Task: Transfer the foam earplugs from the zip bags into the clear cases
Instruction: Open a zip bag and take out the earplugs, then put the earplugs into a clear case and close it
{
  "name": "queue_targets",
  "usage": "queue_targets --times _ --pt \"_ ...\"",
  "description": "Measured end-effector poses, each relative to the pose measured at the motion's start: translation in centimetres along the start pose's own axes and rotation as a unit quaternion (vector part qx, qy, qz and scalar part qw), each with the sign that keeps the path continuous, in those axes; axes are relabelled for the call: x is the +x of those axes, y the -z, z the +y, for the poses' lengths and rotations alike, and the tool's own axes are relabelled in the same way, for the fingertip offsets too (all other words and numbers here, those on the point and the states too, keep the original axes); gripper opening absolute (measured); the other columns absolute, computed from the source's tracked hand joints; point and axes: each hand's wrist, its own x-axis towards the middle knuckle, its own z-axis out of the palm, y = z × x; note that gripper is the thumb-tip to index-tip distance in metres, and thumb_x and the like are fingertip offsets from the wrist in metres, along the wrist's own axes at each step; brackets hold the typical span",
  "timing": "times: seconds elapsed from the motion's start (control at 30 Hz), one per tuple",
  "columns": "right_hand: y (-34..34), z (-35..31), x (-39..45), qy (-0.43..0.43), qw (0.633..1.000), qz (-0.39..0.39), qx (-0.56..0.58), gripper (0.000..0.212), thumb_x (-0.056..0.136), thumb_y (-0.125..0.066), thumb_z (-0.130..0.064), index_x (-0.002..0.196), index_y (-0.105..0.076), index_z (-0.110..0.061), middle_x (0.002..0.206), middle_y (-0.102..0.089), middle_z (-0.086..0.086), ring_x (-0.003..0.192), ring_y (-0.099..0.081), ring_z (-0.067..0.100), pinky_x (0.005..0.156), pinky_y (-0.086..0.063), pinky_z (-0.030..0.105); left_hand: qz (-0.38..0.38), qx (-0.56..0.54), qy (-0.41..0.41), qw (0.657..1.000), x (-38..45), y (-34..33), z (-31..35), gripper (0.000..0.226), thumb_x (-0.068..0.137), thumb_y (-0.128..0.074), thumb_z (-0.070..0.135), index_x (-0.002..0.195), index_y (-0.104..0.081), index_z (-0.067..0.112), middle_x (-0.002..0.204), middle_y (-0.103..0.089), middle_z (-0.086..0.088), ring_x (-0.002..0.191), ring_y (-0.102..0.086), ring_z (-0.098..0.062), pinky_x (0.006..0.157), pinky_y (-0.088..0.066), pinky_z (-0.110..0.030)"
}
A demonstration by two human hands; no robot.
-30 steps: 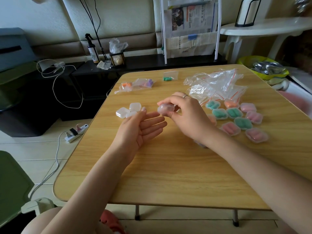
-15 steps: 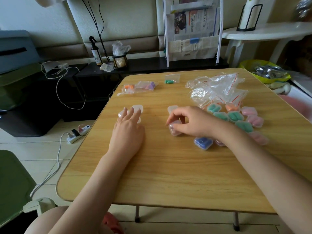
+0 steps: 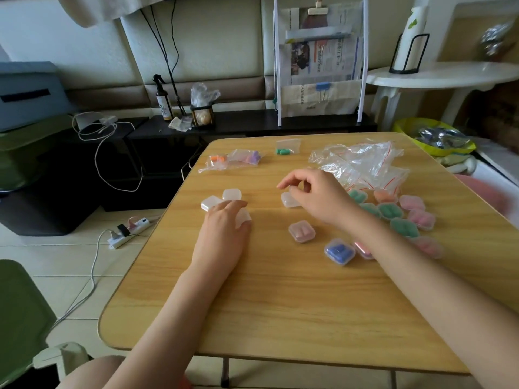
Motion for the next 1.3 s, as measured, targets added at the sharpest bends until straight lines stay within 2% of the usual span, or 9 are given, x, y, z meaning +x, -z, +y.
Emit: queue_targets --times 0.07,0.17,0.27,0.4,0.53,0.63,0.83,1.07,1.3 --pt "0.0 0.2 1.9 -0.014 0.999 0.029 -0.018 0.027 0.093 -0.047 -0.003 0.104 -0.067 -0.017 0.08 -0.055 -0.017 0.059 -0.048 -0.007 0.055 -0.035 0.005 -0.01 -0.006 -0.01 1.0 0.0 -0.3 0.0 0.039 0.088 -0.061 0.02 0.127 -0.059 0.016 0.133 -0.054 -0.003 0.124 -0.044 -0.022 0.099 -0.033 -0.027" --pt "-0.6 1.4 5.9 -0.034 0.995 0.014 -0.097 0.042 0.093 -0.039 0.001 0.127 -0.057 -0.015 0.123 -0.059 0.001 0.109 -0.055 0.011 0.091 -0.042 0.019 -0.019 -0.006 -0.031 0.999 0.1 -0.8 0.2 0.038 0.087 -0.063 0.017 0.125 -0.061 0.019 0.132 -0.054 0.0 0.125 -0.042 -0.02 0.1 -0.028 -0.023" --pt "-1.8 2.7 9.8 -0.066 0.981 -0.033 -0.178 0.059 0.092 -0.037 0.005 0.146 -0.035 -0.016 0.153 -0.032 0.006 0.141 -0.029 0.022 0.114 -0.029 0.036 -0.016 -0.016 -0.048 0.999 0.1 -0.9 0.1 0.037 0.088 -0.061 0.012 0.124 -0.062 0.019 0.131 -0.055 0.001 0.124 -0.043 -0.021 0.098 -0.026 -0.019" --pt "-2.8 4.2 13.2 -0.13 0.954 -0.086 -0.255 0.081 0.087 -0.041 0.01 0.153 -0.006 -0.022 0.161 -0.003 0.006 0.148 -0.004 0.028 0.118 -0.018 0.048 -0.015 -0.032 -0.048 0.998 0.2 -0.8 0.3 0.041 0.089 -0.061 0.015 0.129 -0.057 0.022 0.135 -0.05 0.006 0.121 -0.047 -0.013 0.085 -0.026 -0.009" --pt "-3.4 6.4 15.0 -0.182 0.936 -0.094 -0.287 0.06 0.093 -0.044 -0.001 0.149 -0.029 -0.016 0.149 -0.036 0.015 0.131 -0.041 0.035 0.105 -0.04 0.044 -0.027 -0.043 -0.053 0.997 0.4 -0.9 0.3 0.041 0.09 -0.059 0.017 0.13 -0.055 0.024 0.133 -0.053 0.007 0.115 -0.051 -0.013 0.083 -0.031 -0.01" --pt "-3.3 6.8 15.0 -0.144 0.942 -0.018 -0.303 0.025 0.092 -0.053 -0.007 0.114 -0.062 -0.013 0.112 -0.063 0.01 0.095 -0.061 0.027 0.084 -0.053 0.039 -0.041 -0.051 -0.065 0.996 0.4 -1.0 0.6 0.035 0.091 -0.058 0.024 0.127 -0.059 0.028 0.13 -0.057 0.011 0.113 -0.054 -0.009 0.084 -0.035 -0.011" --pt "-1.8 5.5 12.9 -0.077 0.964 -0.028 -0.253 0.024 0.088 -0.052 0.005 0.102 -0.058 -0.013 0.109 -0.058 0.008 0.092 -0.056 0.022 0.075 -0.048 0.032 -0.082 -0.069 -0.047 0.993 0.3 -1.0 1.7 0.031 0.085 -0.06 0.027 0.115 -0.062 0.035 0.117 -0.06 0.014 0.105 -0.056 -0.008 0.087 -0.045 -0.023" --pt "-0.9 4.4 10.0 -0.096 0.97 -0.066 -0.215 0.039 0.085 -0.07 -0.027 0.118 -0.057 -0.009 0.129 -0.054 0.009 0.117 -0.051 0.023 0.088 -0.041 0.03 -0.122 -0.101 -0.052 0.986 -0.3 -0.3 2.0 0.031 0.078 -0.069 0.037 0.109 -0.064 0.036 0.103 -0.061 0.022 0.089 -0.052 0.011 0.07 -0.035 0.003" --pt "-0.3 2.4 6.6 0.003 0.992 0.04 -0.123 0.009 0.088 -0.065 -0.013 0.097 -0.065 -0.009 0.068 -0.042 -0.012 0.058 -0.042 0.005 0.06 -0.035 0.015 -0.099 -0.167 -0.037 0.98 -0.8 0.1 1.5 0.03 0.078 -0.071 0.041 0.107 -0.064 0.037 0.103 -0.063 0.02 0.097 -0.054 0.01 0.08 -0.04 -0.002"
